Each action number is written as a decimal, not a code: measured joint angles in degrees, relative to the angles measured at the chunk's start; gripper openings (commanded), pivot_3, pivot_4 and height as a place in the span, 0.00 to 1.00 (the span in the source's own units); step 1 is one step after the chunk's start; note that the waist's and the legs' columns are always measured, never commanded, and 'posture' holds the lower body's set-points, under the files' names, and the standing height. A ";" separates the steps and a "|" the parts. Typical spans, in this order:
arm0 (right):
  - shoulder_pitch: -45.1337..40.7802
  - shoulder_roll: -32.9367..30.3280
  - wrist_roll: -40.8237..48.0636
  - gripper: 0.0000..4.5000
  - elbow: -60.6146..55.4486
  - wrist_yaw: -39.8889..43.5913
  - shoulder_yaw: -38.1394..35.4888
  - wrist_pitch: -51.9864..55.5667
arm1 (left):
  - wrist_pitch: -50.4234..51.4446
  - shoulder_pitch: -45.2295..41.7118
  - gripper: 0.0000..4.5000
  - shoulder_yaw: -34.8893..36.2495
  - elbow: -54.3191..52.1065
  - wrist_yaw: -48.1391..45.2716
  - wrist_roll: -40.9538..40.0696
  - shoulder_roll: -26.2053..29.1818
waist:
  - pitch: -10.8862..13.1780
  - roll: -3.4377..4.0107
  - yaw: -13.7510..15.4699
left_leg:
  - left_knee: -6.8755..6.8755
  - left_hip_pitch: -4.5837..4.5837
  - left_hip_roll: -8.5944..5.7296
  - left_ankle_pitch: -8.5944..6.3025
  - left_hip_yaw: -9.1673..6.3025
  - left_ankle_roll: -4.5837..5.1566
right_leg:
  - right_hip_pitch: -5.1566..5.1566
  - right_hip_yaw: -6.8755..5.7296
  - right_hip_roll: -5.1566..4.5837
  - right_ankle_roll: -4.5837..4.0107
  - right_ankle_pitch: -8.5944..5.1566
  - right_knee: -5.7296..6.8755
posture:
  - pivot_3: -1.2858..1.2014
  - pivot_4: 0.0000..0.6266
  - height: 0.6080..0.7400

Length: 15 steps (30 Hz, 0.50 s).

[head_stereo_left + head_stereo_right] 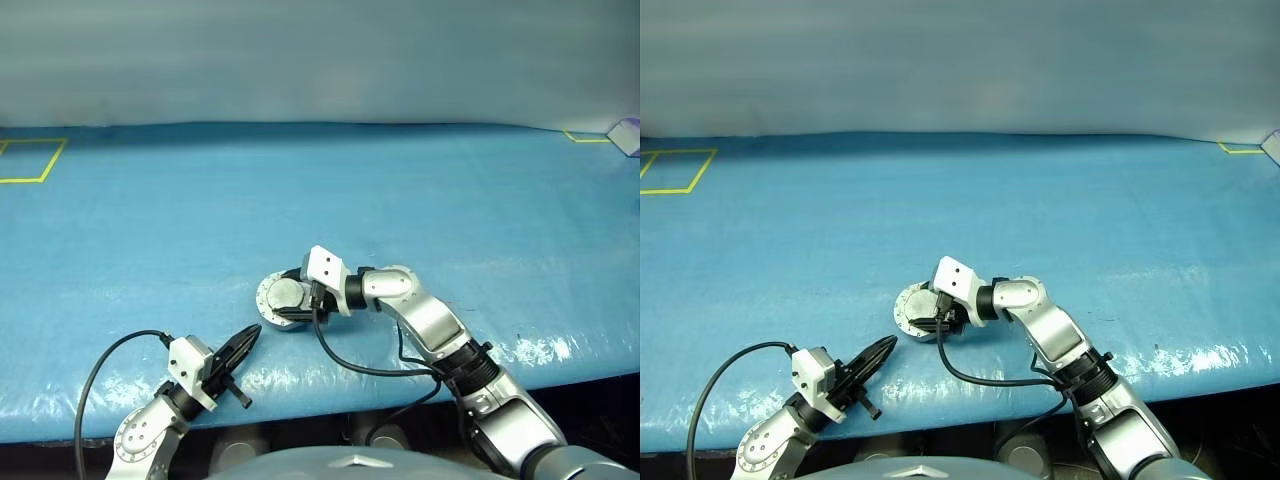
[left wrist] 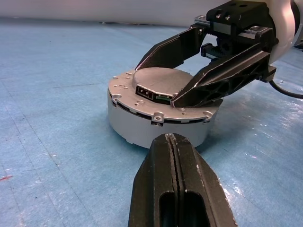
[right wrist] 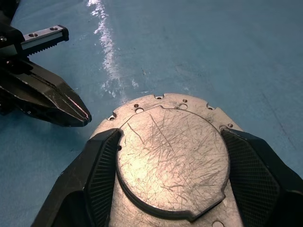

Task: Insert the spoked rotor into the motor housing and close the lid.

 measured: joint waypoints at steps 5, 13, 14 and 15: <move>0.42 -0.10 -0.77 0.69 0.48 0.12 0.07 -2.05 | 0.05 0.00 0.00 0.00 0.00 0.02 0.00 0.00 | 0.00 0.00 0.11 | 0.00 -0.03 -0.02 0.00 0.00 0.00 | 0.00 0.00 -0.02 0.00 0.00 -0.02 | 0.52 0.24 1.00; 0.20 -0.46 -1.55 0.69 1.10 1.37 0.30 -3.82 | 0.19 -0.05 0.00 -0.06 0.00 0.05 0.00 0.00 | 0.01 0.00 0.18 | 0.00 -0.02 -0.03 0.00 0.00 0.00 | 0.00 0.01 -0.03 0.00 0.00 -0.03 | 0.52 0.24 1.00; -0.12 -0.51 -1.87 0.69 1.31 1.69 0.50 -4.10 | 0.21 -0.07 0.00 -0.07 0.00 0.05 0.01 0.00 | 0.01 0.00 0.20 | 0.00 -0.02 -0.03 0.00 0.00 0.00 | 0.00 0.00 -0.03 0.00 0.00 -0.03 | 0.52 0.24 1.00; -0.28 -0.63 -2.08 0.69 1.45 1.88 0.64 -4.54 | 0.22 -0.11 0.00 -0.10 -0.01 0.06 0.01 0.00 | 0.00 0.00 0.20 | 0.00 -0.02 -0.03 0.00 0.00 0.00 | 0.00 0.00 -0.03 0.00 0.00 -0.03 | 0.52 0.24 1.00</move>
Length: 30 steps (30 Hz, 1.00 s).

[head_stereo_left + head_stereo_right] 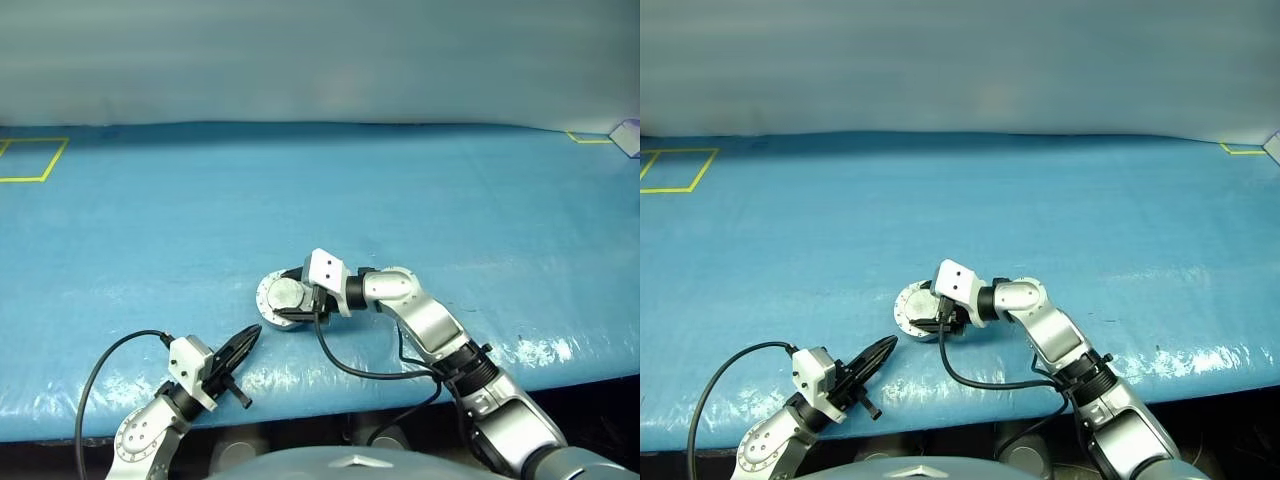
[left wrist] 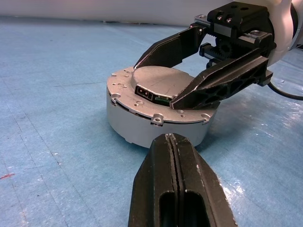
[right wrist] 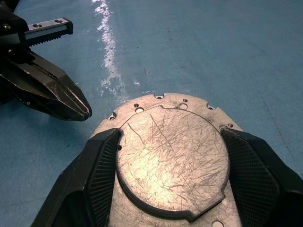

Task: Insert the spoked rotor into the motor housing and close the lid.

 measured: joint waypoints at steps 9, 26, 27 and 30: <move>-0.31 -0.01 -1.32 0.69 0.92 0.26 0.46 -2.07 | 0.06 -0.10 0.00 -0.14 -0.01 0.13 0.04 0.00 | -0.01 0.00 0.00 | 0.00 0.04 0.01 0.00 0.00 0.00 | 0.03 0.00 0.01 0.00 0.00 0.01 | 0.52 0.24 1.00; -2.31 0.03 -3.62 0.69 -1.87 -2.49 3.23 5.50 | 1.53 -1.23 0.00 0.00 -0.15 1.17 -0.12 0.34 | -0.42 0.41 -0.06 | 0.01 0.22 0.05 0.00 0.01 0.00 | 0.11 0.00 0.01 0.00 0.00 0.04 | 0.52 0.24 1.00; -2.33 0.20 -3.66 0.69 -1.87 -2.93 3.23 5.92 | 1.56 -1.28 0.00 0.05 -0.16 1.21 -0.12 0.35 | -0.42 0.41 -0.06 | 0.01 0.24 0.05 0.00 0.01 0.00 | 0.12 0.00 0.00 0.00 0.00 0.05 | 0.52 0.24 1.00; -2.50 0.48 -3.66 0.69 -2.13 -3.81 3.37 7.76 | 1.95 -1.48 0.00 0.12 -0.28 1.32 -0.11 0.43 | -0.47 0.47 -0.05 | 0.01 0.39 0.05 0.00 0.03 0.00 | 0.24 0.01 -0.03 -0.01 0.00 0.04 | 0.52 0.24 1.00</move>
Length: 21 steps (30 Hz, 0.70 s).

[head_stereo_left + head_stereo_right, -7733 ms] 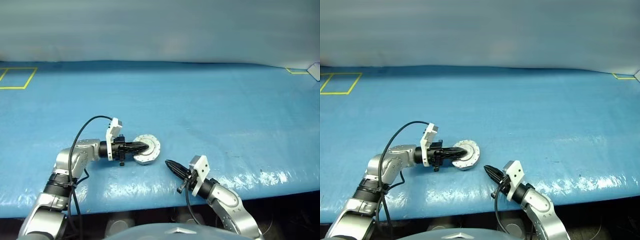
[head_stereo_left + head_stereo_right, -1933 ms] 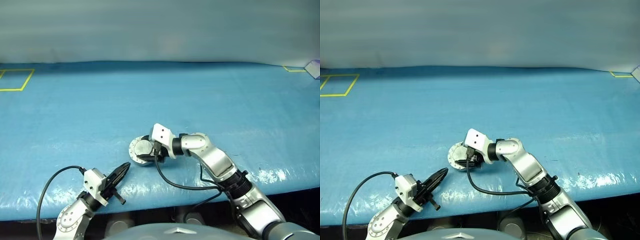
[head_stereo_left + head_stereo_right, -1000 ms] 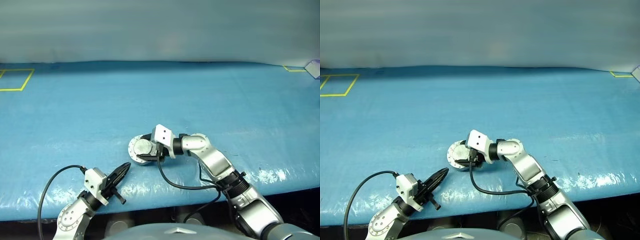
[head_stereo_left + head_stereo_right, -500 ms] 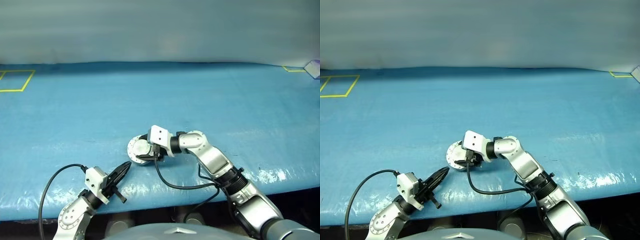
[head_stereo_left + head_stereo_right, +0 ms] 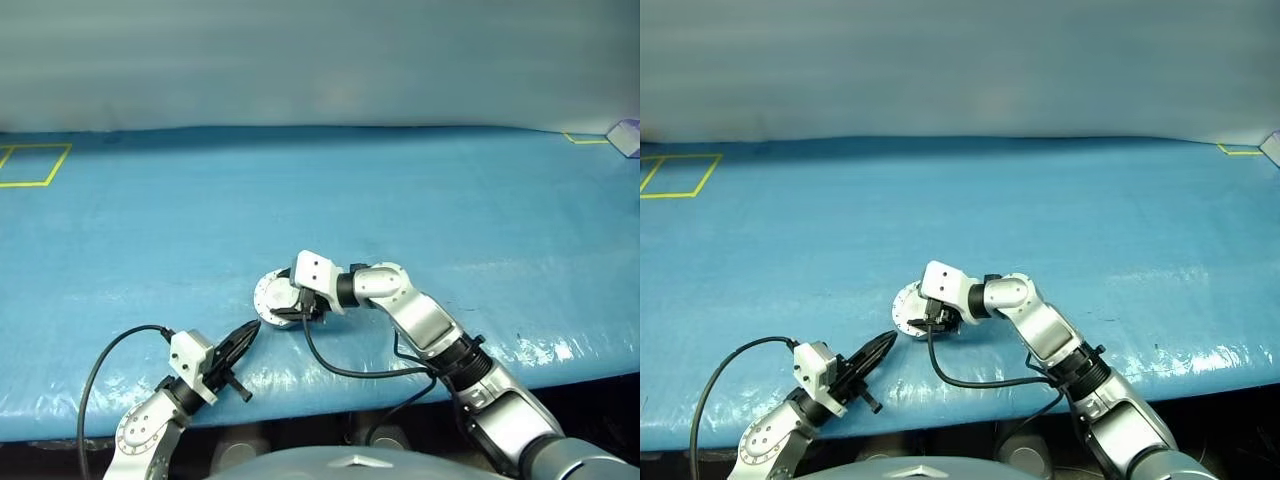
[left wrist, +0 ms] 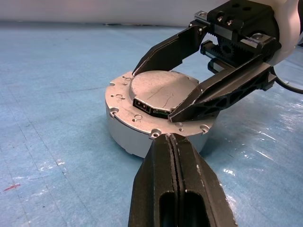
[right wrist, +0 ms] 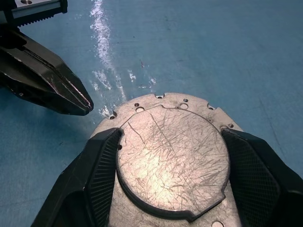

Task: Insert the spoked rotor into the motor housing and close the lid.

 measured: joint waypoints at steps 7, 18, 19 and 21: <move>0.13 -0.72 -0.03 0.69 -0.02 0.20 0.34 -0.54 | 0.72 -0.40 0.00 0.72 -0.36 0.73 -1.07 0.08 | 0.05 0.06 0.04 | -0.02 0.40 0.32 -0.21 0.02 -0.28 | 0.34 -0.03 -0.32 0.00 -0.02 -0.19 | 0.52 0.24 1.00; 0.04 -0.91 0.23 0.69 -0.06 1.98 0.33 -1.42 | 4.48 -1.84 0.00 2.02 -1.87 4.42 -1.16 -0.17 | 0.06 0.01 0.18 | -0.37 0.39 0.27 -0.18 0.28 -0.01 | 0.16 -0.08 -0.24 -0.06 -0.06 -0.23 | 0.52 0.24 1.00; 0.03 -0.91 0.23 0.69 -0.05 1.99 0.32 -1.42 | 6.31 -2.72 0.00 2.78 -2.83 6.32 -1.76 -0.62 | 0.06 0.01 0.21 | -0.38 0.39 0.26 -0.18 0.28 -0.01 | 0.17 -0.09 -0.21 -0.06 -0.06 -0.23 | 0.52 0.24 1.00; -0.01 -0.90 0.23 0.69 -0.06 1.99 0.33 -1.42 | 9.22 -4.40 0.00 4.54 -4.92 9.21 -3.35 -1.21 | 0.06 0.00 0.21 | -0.37 0.40 0.24 -0.18 0.28 -0.02 | 0.19 -0.10 -0.15 -0.06 -0.06 -0.23 | 0.52 0.24 1.00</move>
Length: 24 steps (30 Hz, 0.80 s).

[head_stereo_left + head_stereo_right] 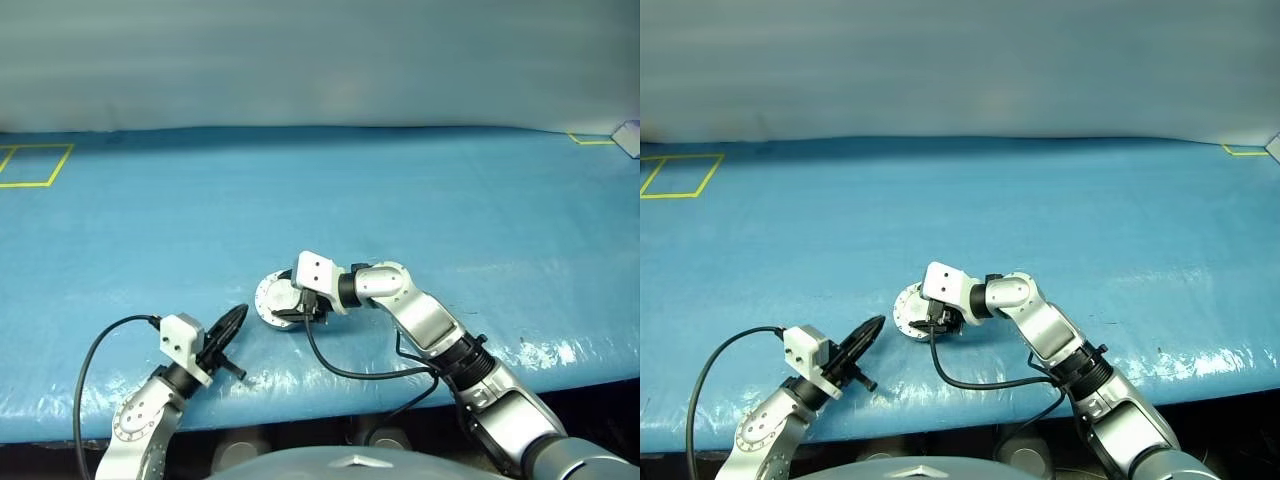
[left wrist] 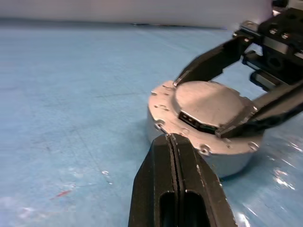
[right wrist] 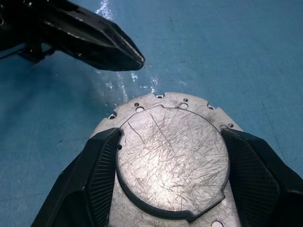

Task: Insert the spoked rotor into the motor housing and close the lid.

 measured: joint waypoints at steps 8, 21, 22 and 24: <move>-0.04 0.01 0.01 0.69 0.02 -0.07 -0.10 0.04 | 26.23 -8.26 0.00 10.37 -8.25 10.93 -22.95 4.36 | 0.07 -0.11 -0.02 | 0.01 0.13 -0.08 0.00 -0.08 0.00 | 0.16 -0.04 0.05 0.01 0.00 -0.01 | 0.52 0.24 1.00; -0.10 0.18 0.01 0.69 -0.03 -0.21 -0.18 0.18 | 51.41 -19.23 0.00 7.84 -3.75 9.44 -38.02 15.04 | 0.14 -0.21 -0.07 | -0.01 0.18 -0.22 0.00 -0.13 -0.01 | 0.22 -0.03 0.06 0.00 -0.01 -0.03 | 0.52 0.24 1.00; -0.08 0.23 0.01 0.69 -0.07 -0.27 -0.22 0.18 | 52.18 -19.62 0.00 7.13 -3.36 9.21 -37.62 15.35 | 0.16 -0.23 -0.11 | -0.02 0.18 -0.21 0.00 -0.13 -0.01 | 0.21 -0.03 0.06 0.00 -0.01 -0.03 | 0.52 0.24 1.00; 0.06 0.34 0.01 0.69 -0.18 -0.42 -0.36 0.34 | 53.66 -20.82 0.00 5.79 -1.89 8.21 -36.85 15.51 | 0.17 -0.24 -0.09 | -0.02 0.18 -0.21 0.00 -0.13 -0.01 | 0.21 -0.03 0.06 -0.01 -0.01 -0.02 | 0.52 0.24 1.00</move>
